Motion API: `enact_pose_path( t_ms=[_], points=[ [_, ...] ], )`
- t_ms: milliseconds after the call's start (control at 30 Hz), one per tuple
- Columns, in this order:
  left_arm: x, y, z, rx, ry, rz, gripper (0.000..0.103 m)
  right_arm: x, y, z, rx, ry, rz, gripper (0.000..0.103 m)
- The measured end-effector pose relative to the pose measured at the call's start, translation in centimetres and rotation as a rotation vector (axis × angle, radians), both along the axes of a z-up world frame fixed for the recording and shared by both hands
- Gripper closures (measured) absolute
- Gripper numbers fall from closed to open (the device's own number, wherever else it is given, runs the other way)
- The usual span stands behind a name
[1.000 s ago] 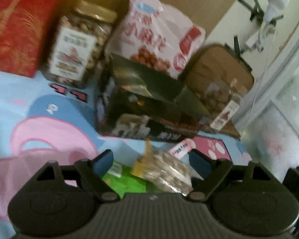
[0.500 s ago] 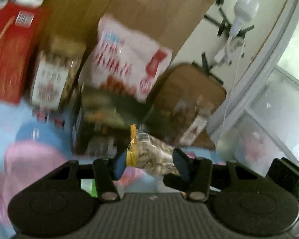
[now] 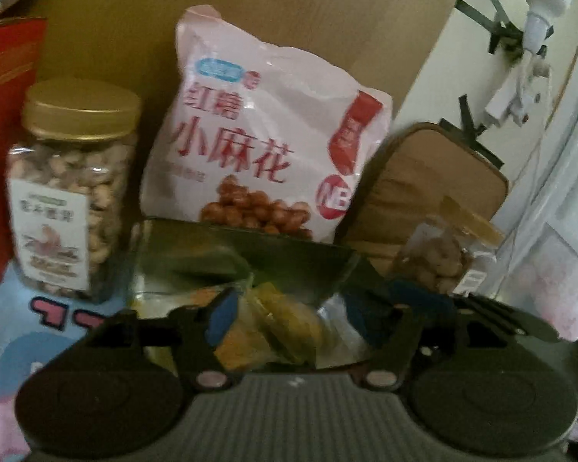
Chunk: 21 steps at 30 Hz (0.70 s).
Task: Organize snacks
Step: 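Carry the nut bag into the dark tin box and release, then reach the left gripper to the white jelly cup and grasp it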
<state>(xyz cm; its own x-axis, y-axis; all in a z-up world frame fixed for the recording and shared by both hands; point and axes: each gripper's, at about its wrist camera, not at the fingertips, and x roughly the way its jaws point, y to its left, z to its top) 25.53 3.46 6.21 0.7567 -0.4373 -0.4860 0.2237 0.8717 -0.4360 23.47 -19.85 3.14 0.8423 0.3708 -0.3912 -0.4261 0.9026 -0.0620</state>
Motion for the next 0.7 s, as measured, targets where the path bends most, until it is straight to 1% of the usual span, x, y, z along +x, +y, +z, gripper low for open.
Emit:
enact_pose_path(
  t_ms=[67, 133, 200, 267, 367, 467, 533, 600, 700],
  points=[
    [-0.7, -0.1, 0.2, -0.021, -0.012, -0.019, 0.036, -0.1, -1.3, -0.1, 0.019, -0.004, -0.038, 0.063],
    [-1.9, 0.2, 0.7, -0.022, -0.035, -0.017, 0.036, -0.9, -2.8, 0.0, 0.064, -0.007, -0.064, 0.063],
    [-4.0, 1.0, 1.0, -0.051, -0.061, -0.024, 0.036, -2.3, -4.4, 0.1, 0.119, -0.014, -0.063, 0.063],
    [-6.3, 1.9, 0.9, -0.077, -0.076, -0.035, 0.036, -3.7, -5.9, -0.1, 0.176, 0.004, -0.073, 0.063],
    [-9.8, 3.0, -0.3, -0.08, -0.058, -0.025, 0.035, -5.5, -8.9, -1.2, 0.277, 0.077, -0.099, 0.063],
    [-12.8, 3.6, -2.2, -0.085, 0.001, -0.011, 0.036, -7.3, -11.5, -2.9, 0.377, 0.168, -0.137, 0.061],
    [-13.9, 3.6, -3.0, -0.092, 0.028, -0.015, 0.036, -8.5, -12.9, -4.1, 0.447, 0.237, -0.108, 0.061],
    [-14.4, 3.3, -3.4, -0.109, 0.048, -0.03, 0.036, -9.2, -12.9, -4.7, 0.464, 0.287, -0.064, 0.061],
    [-14.0, 2.2, -3.1, -0.139, 0.071, -0.06, 0.036, -9.9, -11.1, -4.3, 0.411, 0.293, 0.008, 0.061]
  ],
)
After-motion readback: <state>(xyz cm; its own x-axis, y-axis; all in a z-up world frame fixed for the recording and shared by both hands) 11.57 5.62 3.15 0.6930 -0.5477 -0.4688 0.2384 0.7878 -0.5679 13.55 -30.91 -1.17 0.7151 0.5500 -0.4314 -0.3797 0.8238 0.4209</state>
